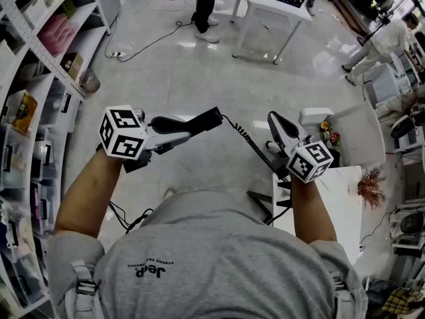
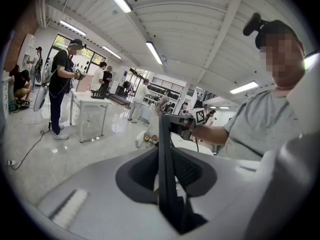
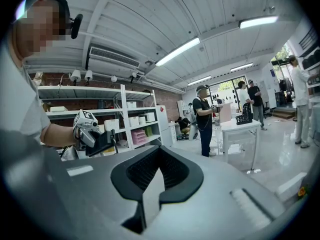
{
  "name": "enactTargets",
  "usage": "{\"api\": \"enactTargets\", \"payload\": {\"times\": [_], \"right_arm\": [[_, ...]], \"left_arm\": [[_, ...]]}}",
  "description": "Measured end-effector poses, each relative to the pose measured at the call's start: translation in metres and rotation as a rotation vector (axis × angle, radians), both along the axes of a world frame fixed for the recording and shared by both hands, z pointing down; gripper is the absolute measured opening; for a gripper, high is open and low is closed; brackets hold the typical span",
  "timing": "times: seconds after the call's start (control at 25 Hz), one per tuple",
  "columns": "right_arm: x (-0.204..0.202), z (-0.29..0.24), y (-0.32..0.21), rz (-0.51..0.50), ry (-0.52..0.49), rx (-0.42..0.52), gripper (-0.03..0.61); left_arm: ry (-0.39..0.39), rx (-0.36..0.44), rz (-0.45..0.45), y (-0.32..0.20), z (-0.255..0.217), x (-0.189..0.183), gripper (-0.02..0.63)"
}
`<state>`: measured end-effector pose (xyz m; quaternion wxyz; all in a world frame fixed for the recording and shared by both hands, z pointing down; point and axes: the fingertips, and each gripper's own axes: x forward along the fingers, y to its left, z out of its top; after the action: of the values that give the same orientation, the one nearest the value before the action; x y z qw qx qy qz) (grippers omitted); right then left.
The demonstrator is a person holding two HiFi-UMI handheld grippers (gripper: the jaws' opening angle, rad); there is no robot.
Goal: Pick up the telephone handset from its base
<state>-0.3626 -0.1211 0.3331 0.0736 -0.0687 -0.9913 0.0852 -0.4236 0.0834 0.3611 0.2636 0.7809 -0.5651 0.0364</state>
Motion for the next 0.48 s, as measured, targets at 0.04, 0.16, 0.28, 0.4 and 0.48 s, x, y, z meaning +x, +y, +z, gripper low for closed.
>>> {"api": "enactTargets", "payload": {"times": [0.04,0.16,0.28,0.4,0.48], "right_arm": [[-0.0002,-0.0002,0.0000,0.001,0.000,-0.001,0.003],[-0.0009,-0.0005,0.0013,0.000,0.000,-0.003,0.003],[-0.0005,-0.0004,0.0026,0.001,-0.002,-0.002,0.003],[0.0011,-0.0016,0.0038,-0.001,-0.012,0.016,0.003],[0.0015,-0.0022,0.0033,-0.001,-0.016,0.024,0.002]], "left_arm": [[0.000,-0.001,0.000,0.0002,0.0000,-0.0001,0.138],[0.003,0.000,0.002,0.0008,-0.0002,-0.0004,0.138],[0.003,0.002,0.003,0.0017,-0.0005,0.0005,0.138],[0.003,0.001,0.002,0.0024,0.0005,0.0012,0.138],[0.005,0.001,0.003,0.0025,0.0008,0.0012,0.138]]}}
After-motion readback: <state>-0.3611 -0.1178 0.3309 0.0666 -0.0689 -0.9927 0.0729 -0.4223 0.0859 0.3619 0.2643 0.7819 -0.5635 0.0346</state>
